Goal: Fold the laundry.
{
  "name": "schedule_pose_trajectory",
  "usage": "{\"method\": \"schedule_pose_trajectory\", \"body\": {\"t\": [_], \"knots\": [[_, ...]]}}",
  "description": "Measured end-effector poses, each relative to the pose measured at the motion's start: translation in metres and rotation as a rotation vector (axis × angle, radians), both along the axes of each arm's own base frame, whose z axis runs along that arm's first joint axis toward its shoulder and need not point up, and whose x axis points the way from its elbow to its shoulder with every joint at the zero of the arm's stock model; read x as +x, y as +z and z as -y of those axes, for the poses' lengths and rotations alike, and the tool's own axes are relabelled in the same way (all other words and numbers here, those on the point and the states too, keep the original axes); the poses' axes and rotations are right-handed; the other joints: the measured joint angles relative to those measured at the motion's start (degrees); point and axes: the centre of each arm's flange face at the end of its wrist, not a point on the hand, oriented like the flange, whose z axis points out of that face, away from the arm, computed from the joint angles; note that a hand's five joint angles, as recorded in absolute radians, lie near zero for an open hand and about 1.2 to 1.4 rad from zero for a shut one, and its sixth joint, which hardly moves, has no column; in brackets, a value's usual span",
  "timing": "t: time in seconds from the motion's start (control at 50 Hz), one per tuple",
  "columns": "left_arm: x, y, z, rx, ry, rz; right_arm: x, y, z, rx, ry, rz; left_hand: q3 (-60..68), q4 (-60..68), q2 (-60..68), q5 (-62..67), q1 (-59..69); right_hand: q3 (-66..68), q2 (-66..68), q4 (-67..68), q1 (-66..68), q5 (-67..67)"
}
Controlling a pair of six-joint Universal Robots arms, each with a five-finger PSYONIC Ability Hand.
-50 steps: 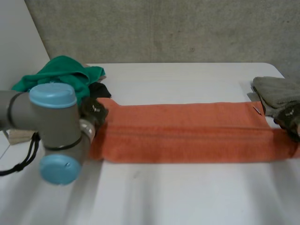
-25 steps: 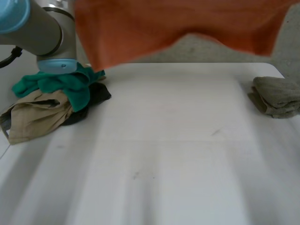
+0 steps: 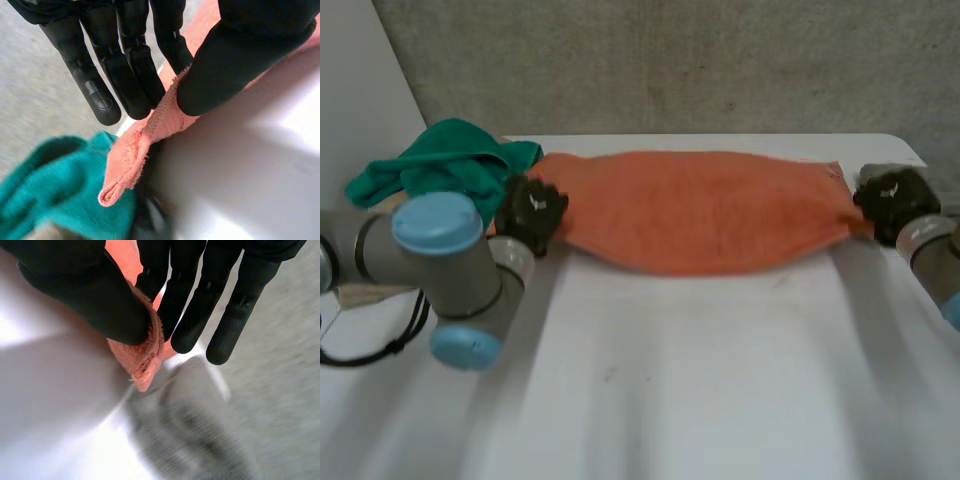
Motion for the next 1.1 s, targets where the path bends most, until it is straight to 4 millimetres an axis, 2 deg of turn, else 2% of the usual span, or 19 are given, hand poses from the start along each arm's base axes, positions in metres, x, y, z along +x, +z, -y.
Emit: {"method": "schedule_pose_trajectory", "body": {"t": [0.04,0.06,0.08,0.14,0.16,0.18,0.3,0.36,0.4,0.5,0.6,0.62,0.68,0.8,0.96,1.06,1.08,1.1], "knots": [[0.004,-0.003,-0.01,0.027,-0.003,0.017,-0.002,-0.002,-0.01,0.055,-0.002,-0.01,0.0,0.0,0.0,0.0,0.0,0.0,0.0,0.0,0.0,0.0],[0.011,-0.003,-0.024,0.056,-0.004,0.041,-0.006,0.0,-0.022,0.116,-0.006,-0.027,0.0,0.0,0.0,0.0,0.0,0.0,0.0,0.0,0.0,0.0],[0.012,-0.002,-0.027,0.061,-0.004,0.046,-0.007,0.001,-0.025,0.125,-0.007,-0.03,0.0,0.0,0.0,0.0,0.0,0.0,0.0,0.0,0.0,0.0],[0.032,0.004,-0.066,0.131,-0.011,0.132,-0.024,0.016,-0.057,0.257,-0.023,-0.097,0.0,0.0,0.0,0.0,0.0,0.0,0.0,0.0,0.0,0.0],[0.035,0.005,-0.073,0.143,-0.013,0.151,-0.028,0.019,-0.063,0.278,-0.025,-0.112,0.0,0.0,0.0,0.0,0.0,0.0,0.0,0.0,0.0,0.0],[0.044,0.007,-0.09,0.179,-0.02,0.2,-0.036,0.023,-0.077,0.332,-0.026,-0.153,0.0,0.0,0.0,0.0,0.0,0.0,0.0,0.0,0.0,0.0],[0.077,0.006,-0.158,0.345,-0.069,0.401,-0.065,0.027,-0.124,0.516,0.005,-0.326,0.0,0.0,0.0,0.0,0.0,0.0,0.0,0.0,0.0,0.0],[0.082,0.006,-0.169,0.382,-0.084,0.44,-0.071,0.025,-0.129,0.538,0.012,-0.361,0.0,0.0,0.0,0.0,0.0,0.0,0.0,0.0,0.0,0.0],[0.082,0.008,-0.168,0.383,-0.086,0.444,-0.073,0.024,-0.128,0.534,0.009,-0.369,0.0,0.0,0.0,0.0,0.0,0.0,0.0,0.0,0.0,0.0],[0.07,0.014,-0.143,0.325,-0.075,0.413,-0.078,0.019,-0.108,0.471,-0.026,-0.352,0.0,0.0,0.0,0.0,0.0,0.0,0.0,0.0,0.0,0.0],[0.051,0.018,-0.104,0.227,-0.049,0.359,-0.076,0.013,-0.081,0.376,-0.052,-0.319,0.0,0.0,0.0,0.0,0.0,0.0,0.0,0.0,0.0,0.0],[0.043,0.018,-0.089,0.192,-0.039,0.341,-0.073,0.01,-0.071,0.338,-0.052,-0.312,0.0,0.0,0.0,0.0,0.0,0.0,0.0,0.0,0.0,0.0],[0.029,0.015,-0.062,0.129,-0.016,0.312,-0.065,0.004,-0.053,0.256,-0.041,-0.305,0.0,0.0,0.0,0.0,0.0,0.0,0.0,0.0,0.0,0.0],[0.003,-0.001,-0.014,0.037,0.046,0.287,-0.047,-0.009,-0.016,0.1,-0.014,-0.307,0.0,0.0,0.0,0.0,0.0,0.0,0.0,0.0,0.0,0.0],[-0.016,-0.017,0.026,-0.03,0.113,0.277,-0.024,-0.026,0.025,-0.059,0.019,-0.309,0.0,0.0,0.0,0.0,0.0,0.0,0.0,0.0,0.0,0.0],[-0.026,-0.017,0.04,-0.076,0.117,0.269,-0.015,-0.03,0.043,-0.152,0.023,-0.303,0.0,0.0,0.0,0.0,0.0,-0.88,-0.8,-0.86,-0.1,-0.8],[-0.028,-0.016,0.042,-0.086,0.116,0.268,-0.013,-0.03,0.045,-0.17,0.023,-0.3,-1.14,-0.7,-1.14,-0.66,-0.7,-2.89,-2.79,-2.91,-1.41,-3.2],[-0.03,-0.015,0.043,-0.096,0.113,0.266,-0.011,-0.03,0.047,-0.191,0.022,-0.296,-4.51,-4.61,-4.53,-4.4,-4.29,-14.35,-14.53,-14.47,-13.6,-14.67]]}}
